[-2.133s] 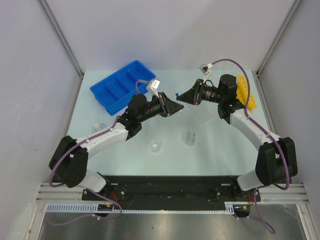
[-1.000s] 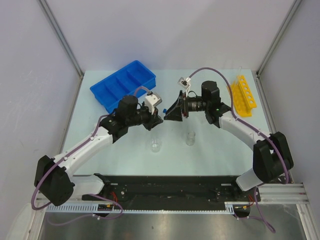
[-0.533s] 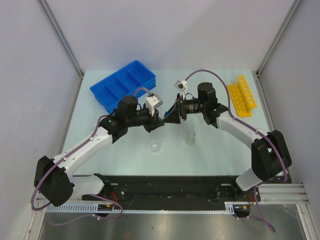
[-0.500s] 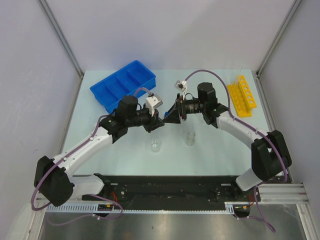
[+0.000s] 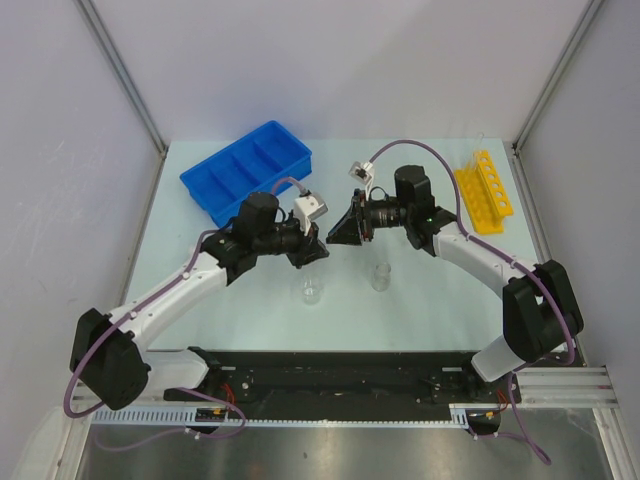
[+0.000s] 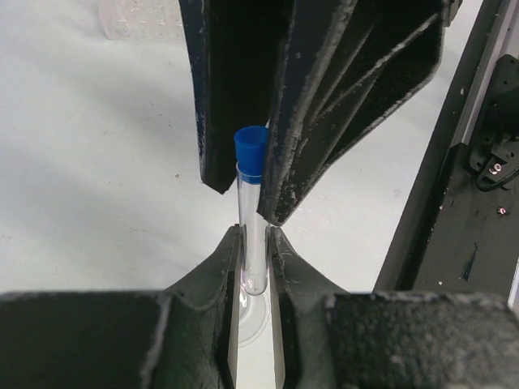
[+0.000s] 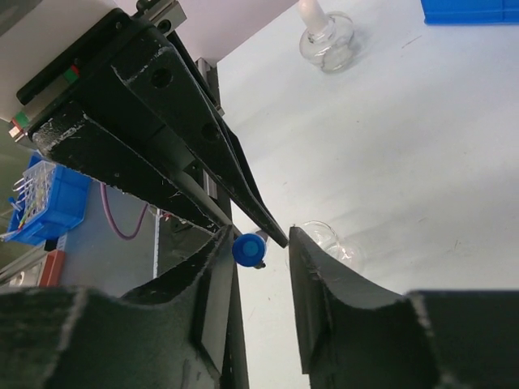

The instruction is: Organize the chemistry lab equipment

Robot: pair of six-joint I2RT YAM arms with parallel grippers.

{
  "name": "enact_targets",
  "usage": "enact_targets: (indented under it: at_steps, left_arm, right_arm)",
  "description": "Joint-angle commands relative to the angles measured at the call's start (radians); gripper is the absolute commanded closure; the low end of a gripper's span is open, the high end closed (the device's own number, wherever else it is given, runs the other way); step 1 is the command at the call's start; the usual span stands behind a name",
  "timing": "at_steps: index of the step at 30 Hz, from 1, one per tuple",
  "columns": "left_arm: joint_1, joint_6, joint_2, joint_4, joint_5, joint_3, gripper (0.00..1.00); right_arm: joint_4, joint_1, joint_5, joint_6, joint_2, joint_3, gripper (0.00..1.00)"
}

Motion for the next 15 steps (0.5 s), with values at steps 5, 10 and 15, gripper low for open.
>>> enact_targets:
  at_steps: [5,10,15]
  left_arm:
    - [-0.006,0.065,0.001,0.016,0.064,0.051,0.85]
    - [0.003,0.013,-0.021,0.024,0.073,0.054,0.58]
    - [0.060,-0.014,-0.114,0.061,0.069,0.024,0.20]
  right_arm:
    - [-0.012,0.014,0.025,-0.052,-0.011,0.045,0.81]
    - [-0.036,-0.001,0.042,-0.088,-0.035,0.045,0.84]
    - [-0.055,-0.033,0.057,-0.111,-0.058,0.045,0.84]
